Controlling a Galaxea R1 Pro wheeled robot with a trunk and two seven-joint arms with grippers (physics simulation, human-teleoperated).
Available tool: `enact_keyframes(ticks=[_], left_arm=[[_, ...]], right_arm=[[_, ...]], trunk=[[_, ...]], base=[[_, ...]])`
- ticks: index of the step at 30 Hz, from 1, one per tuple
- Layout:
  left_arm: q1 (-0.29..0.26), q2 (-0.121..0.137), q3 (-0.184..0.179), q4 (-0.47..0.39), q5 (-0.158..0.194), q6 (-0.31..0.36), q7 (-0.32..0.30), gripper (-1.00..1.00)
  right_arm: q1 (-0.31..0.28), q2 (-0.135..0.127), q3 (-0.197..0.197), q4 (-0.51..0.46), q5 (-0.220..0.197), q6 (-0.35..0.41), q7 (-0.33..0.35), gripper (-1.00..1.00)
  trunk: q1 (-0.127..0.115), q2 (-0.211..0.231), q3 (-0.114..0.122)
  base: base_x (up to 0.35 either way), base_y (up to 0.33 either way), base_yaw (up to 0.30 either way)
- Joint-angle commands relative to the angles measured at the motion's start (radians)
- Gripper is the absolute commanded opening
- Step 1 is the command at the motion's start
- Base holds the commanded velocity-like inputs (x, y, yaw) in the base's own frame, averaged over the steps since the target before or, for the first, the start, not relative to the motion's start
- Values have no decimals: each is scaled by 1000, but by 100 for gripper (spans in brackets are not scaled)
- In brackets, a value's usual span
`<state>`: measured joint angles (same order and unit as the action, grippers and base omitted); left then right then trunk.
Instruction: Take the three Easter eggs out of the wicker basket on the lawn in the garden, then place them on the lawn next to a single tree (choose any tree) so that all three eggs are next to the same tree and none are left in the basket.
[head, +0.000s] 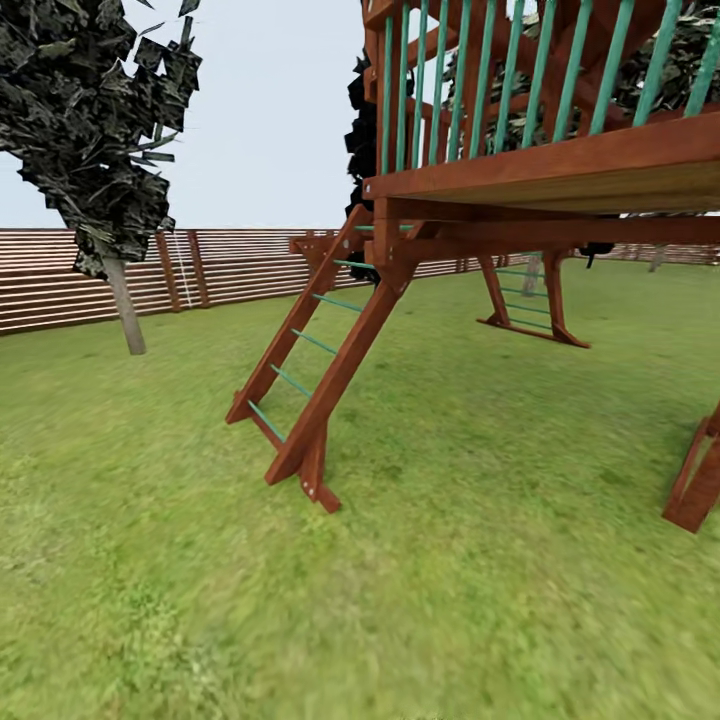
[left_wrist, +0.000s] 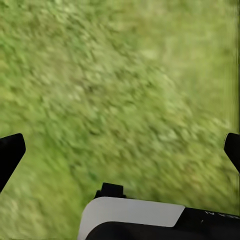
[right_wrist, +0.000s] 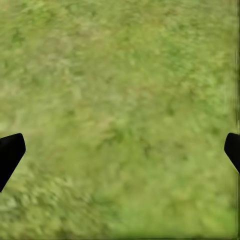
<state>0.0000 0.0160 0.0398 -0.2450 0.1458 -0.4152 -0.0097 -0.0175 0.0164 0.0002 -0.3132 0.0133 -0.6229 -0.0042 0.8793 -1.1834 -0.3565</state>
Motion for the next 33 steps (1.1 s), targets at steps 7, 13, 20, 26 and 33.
enact_keyframes(ticks=[7, 13, 20, 26, 33], left_arm=[[0, 1, 2, 0, 5, -2, -1, 100], [0, 1, 2, 0, 5, -2, 0, 100], [0, 0, 1, 0, 4, -2, -1, 100], [0, 0, 1, 0, 4, -2, -1, 100], [0, 0, 1, 0, 3, -2, -1, 100]], right_arm=[[-1, 0, 0, 2, 2, -3, 0, 100], [-1, 0, 0, 2, 1, -2, -1, 100], [-1, 0, 0, 2, 0, -1, -1, 100], [-1, 0, 0, 2, 0, -1, -1, 100], [-1, 0, 0, 9, 2, 4, -2, 100]], trunk=[[0, -1, -2], [0, -1, -2], [0, -1, -3], [0, -1, -3], [0, -1, -3]], base=[[0, 0, -293], [0, 0, -276], [0, 13, -271], [0, 226, -271], [0, 89, -259]])
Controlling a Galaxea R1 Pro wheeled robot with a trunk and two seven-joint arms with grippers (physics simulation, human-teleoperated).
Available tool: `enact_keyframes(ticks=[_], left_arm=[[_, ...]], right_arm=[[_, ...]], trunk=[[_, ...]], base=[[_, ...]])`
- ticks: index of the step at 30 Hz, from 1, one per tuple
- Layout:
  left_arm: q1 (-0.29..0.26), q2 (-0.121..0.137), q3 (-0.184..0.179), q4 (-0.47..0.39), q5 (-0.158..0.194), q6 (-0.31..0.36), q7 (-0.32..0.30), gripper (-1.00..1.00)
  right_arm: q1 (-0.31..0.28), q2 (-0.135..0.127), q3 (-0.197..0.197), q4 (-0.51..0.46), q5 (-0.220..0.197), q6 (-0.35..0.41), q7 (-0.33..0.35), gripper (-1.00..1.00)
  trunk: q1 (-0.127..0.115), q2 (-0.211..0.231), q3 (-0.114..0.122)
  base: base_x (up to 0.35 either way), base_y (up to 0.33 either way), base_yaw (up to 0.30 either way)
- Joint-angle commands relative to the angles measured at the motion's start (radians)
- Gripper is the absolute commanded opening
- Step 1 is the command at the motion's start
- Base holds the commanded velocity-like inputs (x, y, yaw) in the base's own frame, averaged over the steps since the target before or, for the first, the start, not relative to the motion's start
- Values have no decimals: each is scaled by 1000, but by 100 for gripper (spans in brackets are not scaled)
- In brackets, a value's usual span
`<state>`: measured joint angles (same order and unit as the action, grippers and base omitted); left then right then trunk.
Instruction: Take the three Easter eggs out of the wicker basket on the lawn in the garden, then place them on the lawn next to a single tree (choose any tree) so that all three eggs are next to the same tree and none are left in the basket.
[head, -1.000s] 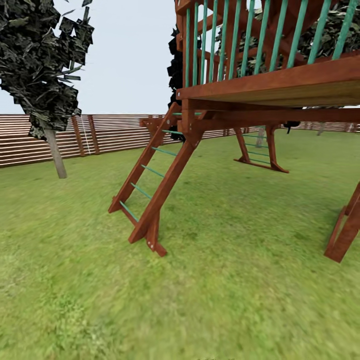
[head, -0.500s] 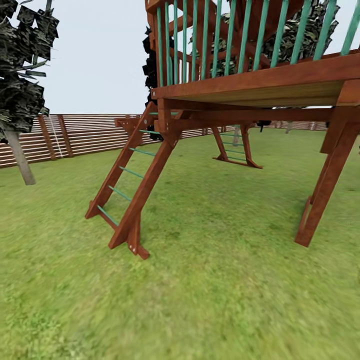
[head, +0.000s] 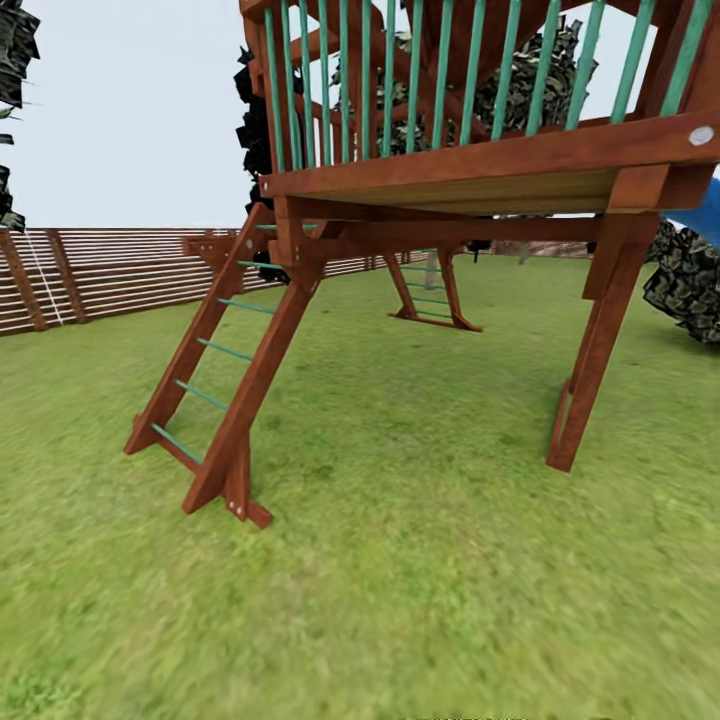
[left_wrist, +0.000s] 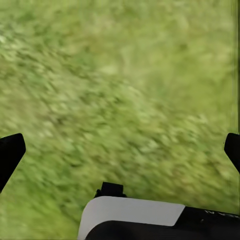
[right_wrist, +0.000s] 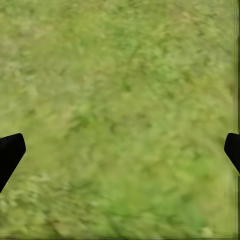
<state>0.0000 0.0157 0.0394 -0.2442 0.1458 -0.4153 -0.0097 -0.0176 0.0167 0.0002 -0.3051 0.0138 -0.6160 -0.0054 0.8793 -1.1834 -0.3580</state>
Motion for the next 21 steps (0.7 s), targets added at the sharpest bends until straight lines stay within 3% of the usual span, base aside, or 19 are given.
enact_keyframes(ticks=[1, 21], left_arm=[[0, 0, 2, 0, 3, -2, -1, 100], [0, 1, 3, 9, 4, -2, -1, 100]], right_arm=[[-1, 0, 0, 1, 1, -4, -1, 100], [-1, 0, 1, 7, 4, -8, 1, 100]], trunk=[[0, -1, -1], [0, -1, -1]], base=[[0, 2, -176], [0, 0, -279]])
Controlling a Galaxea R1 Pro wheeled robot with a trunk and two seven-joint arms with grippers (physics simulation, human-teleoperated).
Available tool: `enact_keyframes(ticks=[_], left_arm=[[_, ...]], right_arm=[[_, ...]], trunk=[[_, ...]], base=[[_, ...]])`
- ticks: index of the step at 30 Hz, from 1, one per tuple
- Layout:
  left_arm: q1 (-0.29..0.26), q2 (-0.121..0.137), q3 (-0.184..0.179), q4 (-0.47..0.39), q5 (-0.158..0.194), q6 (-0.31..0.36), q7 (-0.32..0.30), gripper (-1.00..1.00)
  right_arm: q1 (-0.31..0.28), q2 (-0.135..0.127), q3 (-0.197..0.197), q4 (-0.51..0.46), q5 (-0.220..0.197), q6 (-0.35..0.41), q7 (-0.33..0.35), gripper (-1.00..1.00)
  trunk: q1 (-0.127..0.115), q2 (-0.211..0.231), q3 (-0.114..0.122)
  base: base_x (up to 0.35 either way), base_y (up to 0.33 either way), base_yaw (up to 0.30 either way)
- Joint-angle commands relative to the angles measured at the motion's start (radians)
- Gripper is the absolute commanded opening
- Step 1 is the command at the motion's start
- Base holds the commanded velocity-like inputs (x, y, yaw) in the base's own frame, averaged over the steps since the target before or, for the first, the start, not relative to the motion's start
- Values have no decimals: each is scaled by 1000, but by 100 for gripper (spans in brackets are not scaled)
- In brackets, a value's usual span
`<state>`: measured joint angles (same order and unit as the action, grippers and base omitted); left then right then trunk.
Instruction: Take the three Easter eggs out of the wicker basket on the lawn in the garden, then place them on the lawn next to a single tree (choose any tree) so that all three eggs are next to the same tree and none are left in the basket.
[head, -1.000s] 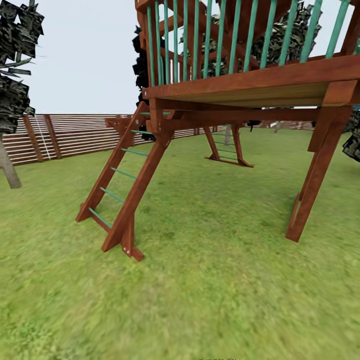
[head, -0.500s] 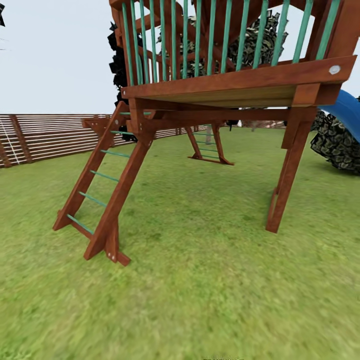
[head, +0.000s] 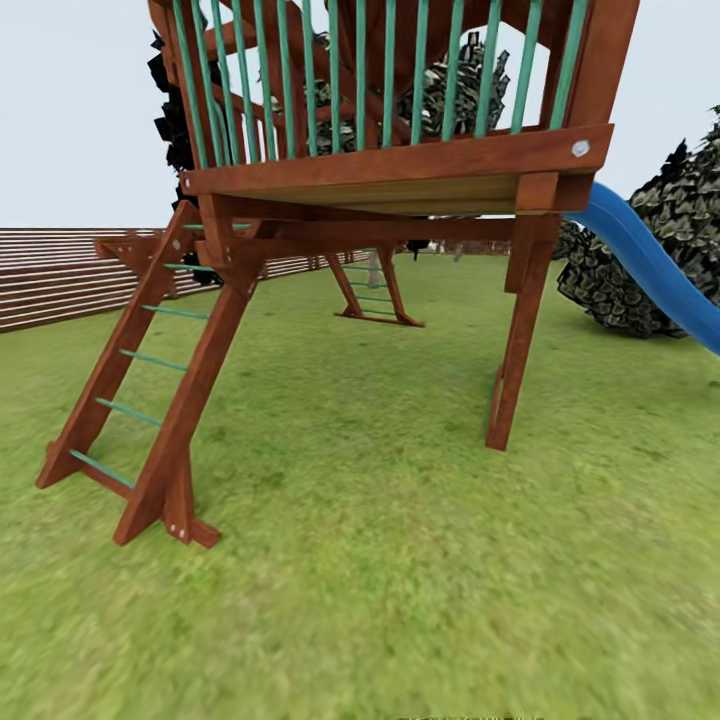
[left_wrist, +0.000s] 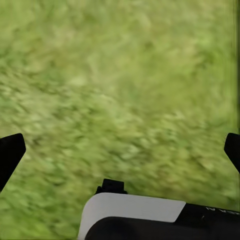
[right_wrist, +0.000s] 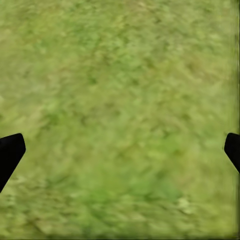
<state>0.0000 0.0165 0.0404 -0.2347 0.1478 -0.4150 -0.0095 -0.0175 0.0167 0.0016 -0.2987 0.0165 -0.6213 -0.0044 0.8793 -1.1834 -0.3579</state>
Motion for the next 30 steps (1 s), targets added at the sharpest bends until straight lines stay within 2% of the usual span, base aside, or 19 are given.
enact_keyframes(ticks=[1, 6, 13, 20, 24, 25, 26, 30], left_arm=[[0, 0, 2, 1, 2, -2, -1, 100], [0, 5, 3, 4, 3, -2, 3, 100], [0, 9, 3, 5, 3, -2, 3, 100], [0, 10, 3, 5, 3, -2, 4, 100], [0, 9, 3, 5, 3, -2, 7, 100], [0, 9, 3, 5, 4, -2, 7, 100], [0, 8, 3, 5, 3, -3, 8, 100], [0, 2, -1, -8, 2, -7, 11, 100]], right_arm=[[-1, 0, 0, 1, 2, -3, 0, 100], [-1, 2, 2, 1, 3, -3, 0, 100], [-1, 6, 7, 1, 3, -2, 0, 100], [-1, 10, 8, 13, 2, -1, -2, 100], [-1, 12, 8, 15, -2, 2, -3, 100], [-2, 17, 8, 14, -2, 3, -3, 100], [-9, 40, 8, 10, -1, 1, -4, 100], [-25, 71, 8, 5, 1, -13, -4, 100]], trunk=[[0, -1, -1], [0, -1, -4], [0, -1, -6], [0, -1, -6], [0, -1, -6], [0, -1, -6], [0, -1, -6], [0, -1, -6]], base=[[0, 0, -295], [0, 54, -206], [0, 280, -20], [0, 305, 205], [0, 101, 279], [0, 34, 284], [0, 17, 285], [0, 8, 286]])
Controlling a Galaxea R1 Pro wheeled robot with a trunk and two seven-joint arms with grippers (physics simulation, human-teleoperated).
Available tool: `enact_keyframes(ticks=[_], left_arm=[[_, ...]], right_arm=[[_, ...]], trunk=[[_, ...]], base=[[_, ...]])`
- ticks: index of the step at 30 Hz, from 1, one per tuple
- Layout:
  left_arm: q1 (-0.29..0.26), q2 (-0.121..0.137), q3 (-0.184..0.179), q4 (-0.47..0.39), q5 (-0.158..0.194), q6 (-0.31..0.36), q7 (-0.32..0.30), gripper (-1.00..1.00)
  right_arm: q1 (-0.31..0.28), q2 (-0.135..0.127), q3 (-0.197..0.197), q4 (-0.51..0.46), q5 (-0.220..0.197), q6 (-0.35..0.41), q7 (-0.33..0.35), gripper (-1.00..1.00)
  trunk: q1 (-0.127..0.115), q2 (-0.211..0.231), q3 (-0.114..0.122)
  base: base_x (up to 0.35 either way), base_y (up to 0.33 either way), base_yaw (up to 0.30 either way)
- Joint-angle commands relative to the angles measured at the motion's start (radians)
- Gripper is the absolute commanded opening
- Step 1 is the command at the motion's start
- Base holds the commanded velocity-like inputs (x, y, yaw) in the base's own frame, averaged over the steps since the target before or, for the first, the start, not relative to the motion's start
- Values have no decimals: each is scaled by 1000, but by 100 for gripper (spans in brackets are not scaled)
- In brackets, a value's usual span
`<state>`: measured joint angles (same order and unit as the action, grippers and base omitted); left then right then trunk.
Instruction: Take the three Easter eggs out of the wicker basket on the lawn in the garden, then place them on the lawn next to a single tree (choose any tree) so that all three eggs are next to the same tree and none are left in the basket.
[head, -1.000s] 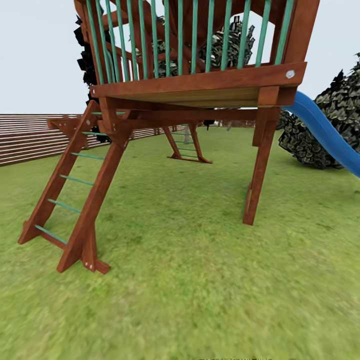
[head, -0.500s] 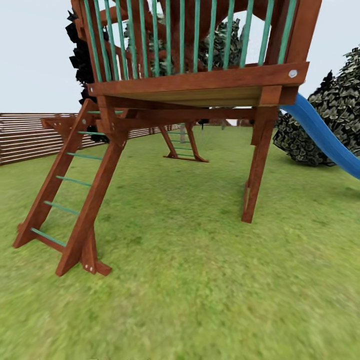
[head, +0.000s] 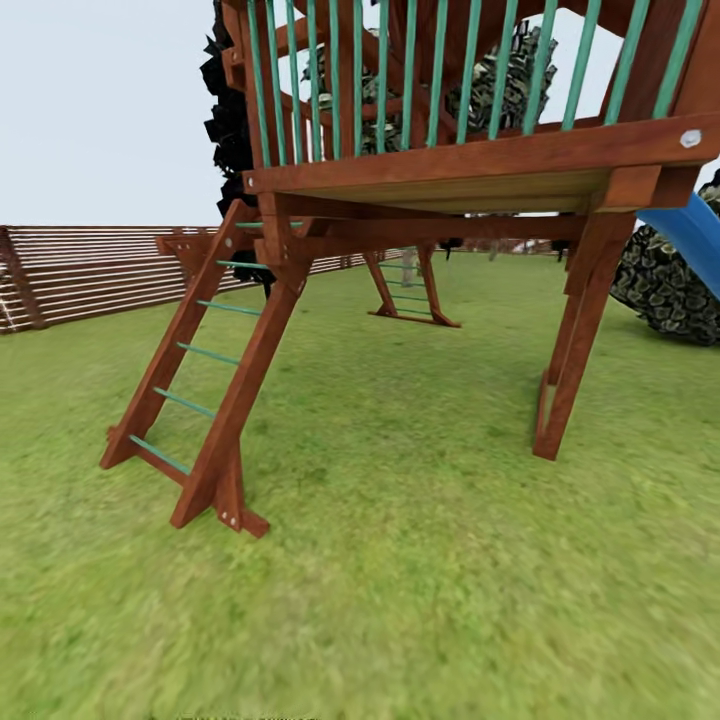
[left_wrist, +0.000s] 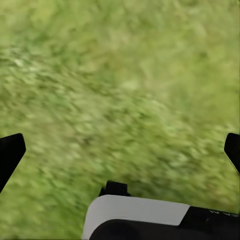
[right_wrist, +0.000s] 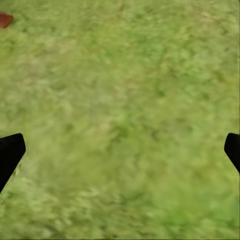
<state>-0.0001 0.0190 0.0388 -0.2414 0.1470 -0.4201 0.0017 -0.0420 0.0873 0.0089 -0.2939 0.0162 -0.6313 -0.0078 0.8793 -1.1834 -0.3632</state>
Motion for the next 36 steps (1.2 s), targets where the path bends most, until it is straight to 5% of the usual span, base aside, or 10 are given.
enact_keyframes(ticks=[1, 7, 12, 18, 36], left_arm=[[0, -1, 1, -8, 3, -1, 1, 100], [0, 0, 8, -153, 54, 58, 75, 100], [0, 1, 9, -125, 94, 60, 85, 100], [0, 14, 15, -22, 103, -89, 87, 100], [0, 11, 13, -12, 101, -103, 87, 100]], right_arm=[[-2, 3, 0, 1, 1, -10, -1, 100], [-5, 13, -3, 55, -3, -161, -1, 100], [-6, 10, -5, 70, -2, -175, -1, 100], [-6, 8, -6, 76, 0, -174, -1, 100], [-6, 7, -7, 76, 1, -173, -1, 100]], trunk=[[0, -1, -1], [0, -1, -1], [0, -1, -1], [0, -1, -1], [0, -1, -4]], base=[[0, 3, 286], [0, 1, 287], [0, 0, 287], [27, 71, 287], [139, 291, 263]])
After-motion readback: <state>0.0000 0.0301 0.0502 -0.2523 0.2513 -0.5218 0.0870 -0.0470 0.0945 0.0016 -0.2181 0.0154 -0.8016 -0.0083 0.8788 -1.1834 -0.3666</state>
